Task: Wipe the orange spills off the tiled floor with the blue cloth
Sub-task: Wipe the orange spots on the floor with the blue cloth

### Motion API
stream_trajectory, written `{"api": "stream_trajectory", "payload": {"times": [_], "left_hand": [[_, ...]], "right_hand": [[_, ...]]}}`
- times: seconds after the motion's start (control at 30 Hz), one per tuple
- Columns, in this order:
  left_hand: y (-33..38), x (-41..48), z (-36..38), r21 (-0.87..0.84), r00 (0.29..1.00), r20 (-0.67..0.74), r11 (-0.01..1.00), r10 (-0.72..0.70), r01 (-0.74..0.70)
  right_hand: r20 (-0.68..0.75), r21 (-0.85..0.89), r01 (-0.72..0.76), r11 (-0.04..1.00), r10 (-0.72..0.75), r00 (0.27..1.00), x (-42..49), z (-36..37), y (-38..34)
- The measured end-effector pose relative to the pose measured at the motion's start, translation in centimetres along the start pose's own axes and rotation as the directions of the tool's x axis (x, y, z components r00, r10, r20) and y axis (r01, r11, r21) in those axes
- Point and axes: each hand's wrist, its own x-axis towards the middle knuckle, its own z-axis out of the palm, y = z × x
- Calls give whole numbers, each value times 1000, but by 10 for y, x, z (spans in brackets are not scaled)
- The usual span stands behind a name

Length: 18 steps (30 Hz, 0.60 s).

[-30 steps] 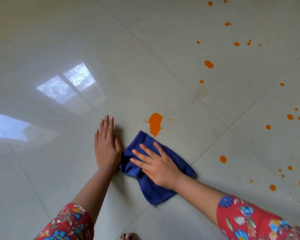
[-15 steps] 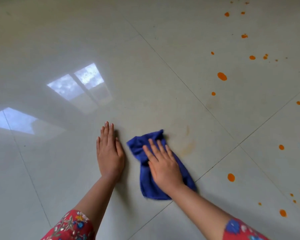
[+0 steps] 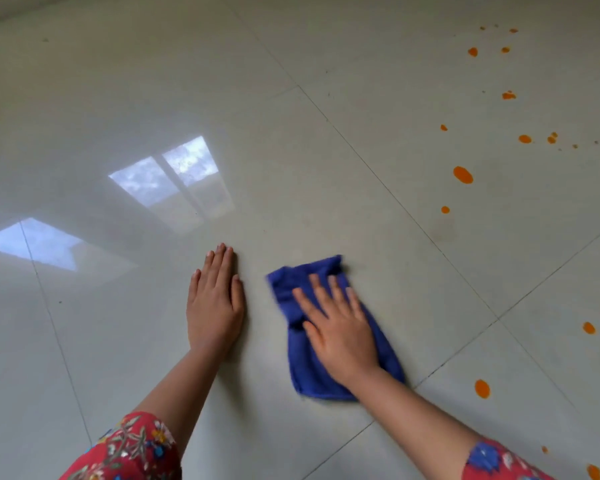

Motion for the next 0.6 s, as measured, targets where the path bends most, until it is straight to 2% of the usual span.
{"api": "stream_trajectory", "payload": {"times": [0.07, 0.13, 0.17, 0.23, 0.3, 0.37, 0.43, 0.5, 0.57, 0.6], "left_hand": [[-1, 0, 1, 5, 1000, 4, 1000, 14, -14], [-3, 2, 0, 14, 1000, -6, 1000, 8, -8], [-3, 3, 1, 23, 1000, -4, 1000, 13, -13], [-3, 1, 0, 35, 1000, 15, 999, 24, -25], [-2, 1, 0, 35, 1000, 14, 999, 26, -27], [-2, 1, 2, 43, 1000, 12, 999, 15, -16], [-1, 1, 2, 50, 1000, 13, 999, 8, -9], [-1, 3, 1, 54, 1000, 25, 999, 5, -7], [-1, 2, 0, 77, 1000, 24, 997, 19, -20], [0, 1, 1, 83, 1000, 19, 996, 15, -17]], "right_hand": [[36, 46, 210, 977, -212, 977, 39, 7, -12], [44, 35, 286, 958, -288, 957, 87, 15, -10], [42, 31, 237, 971, -238, 970, 108, 17, -3], [5, 50, 12, 999, -12, 1000, 133, 17, 17], [-60, 82, -244, 966, 249, 967, 125, 14, 23], [-99, 66, -384, 921, 389, 916, 95, 13, 0], [-61, 58, -267, 962, 270, 961, 71, 16, -34], [-8, 81, -29, 996, 29, 1000, 83, 17, -50], [46, 86, 131, 988, -135, 990, 124, 20, -44], [49, 69, 148, 987, -151, 987, 148, 19, -35]]}}
